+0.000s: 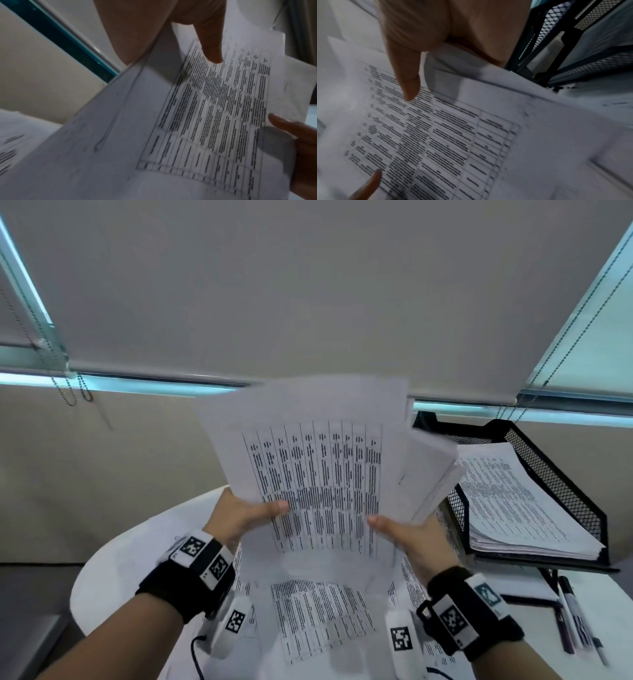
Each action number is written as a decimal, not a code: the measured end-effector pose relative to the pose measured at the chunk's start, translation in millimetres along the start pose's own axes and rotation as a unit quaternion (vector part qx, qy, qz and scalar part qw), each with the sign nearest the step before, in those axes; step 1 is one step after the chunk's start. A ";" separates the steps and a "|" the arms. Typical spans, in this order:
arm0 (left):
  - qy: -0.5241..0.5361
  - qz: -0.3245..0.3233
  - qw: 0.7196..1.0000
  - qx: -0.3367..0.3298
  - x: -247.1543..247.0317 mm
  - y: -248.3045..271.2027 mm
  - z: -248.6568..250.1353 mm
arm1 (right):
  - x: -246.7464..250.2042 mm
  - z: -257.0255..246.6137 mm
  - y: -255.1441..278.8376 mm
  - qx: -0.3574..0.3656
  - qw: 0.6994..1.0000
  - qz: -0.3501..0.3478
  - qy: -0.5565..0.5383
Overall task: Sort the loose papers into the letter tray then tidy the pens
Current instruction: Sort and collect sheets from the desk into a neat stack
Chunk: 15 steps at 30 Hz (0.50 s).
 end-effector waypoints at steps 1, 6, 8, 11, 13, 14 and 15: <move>0.002 -0.001 1.000 0.012 -0.2 1.8 -6.2 | -0.1 7.8 -0.6 -0.003 1.000 0.001 0.001; 0.018 -0.011 0.999 0.038 -4.1 2.0 -21.3 | -4.5 23.1 -3.9 -0.037 0.999 0.031 -0.012; 0.028 -0.007 0.999 0.030 -6.3 -0.7 -20.1 | -7.4 15.3 -2.7 -0.034 0.998 0.050 -0.030; 0.042 -0.005 0.999 0.005 -7.4 -4.8 -12.8 | -7.8 -2.1 -1.6 -0.002 0.997 0.051 -0.050; 0.049 -0.007 0.999 -0.012 -5.6 -6.0 -6.5 | -5.0 -5.9 -4.0 0.035 0.998 0.038 -0.020; 0.051 -0.009 0.998 -0.019 -4.8 -5.4 -3.1 | -2.7 -4.3 -5.6 0.046 0.998 0.040 -0.017; 0.053 -0.015 0.998 -0.023 -4.1 -4.9 -0.8 | -0.6 -2.5 -7.3 0.050 0.998 0.036 -0.013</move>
Point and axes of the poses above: each hand's wrist, its own y-axis away from the middle knuckle, its own x-axis out of the back of the hand, z = x × y, the point moved 3 cm from there along -y, towards the middle knuckle, and after that the axes turned 1 degree about -x, right-handed, at the moved point
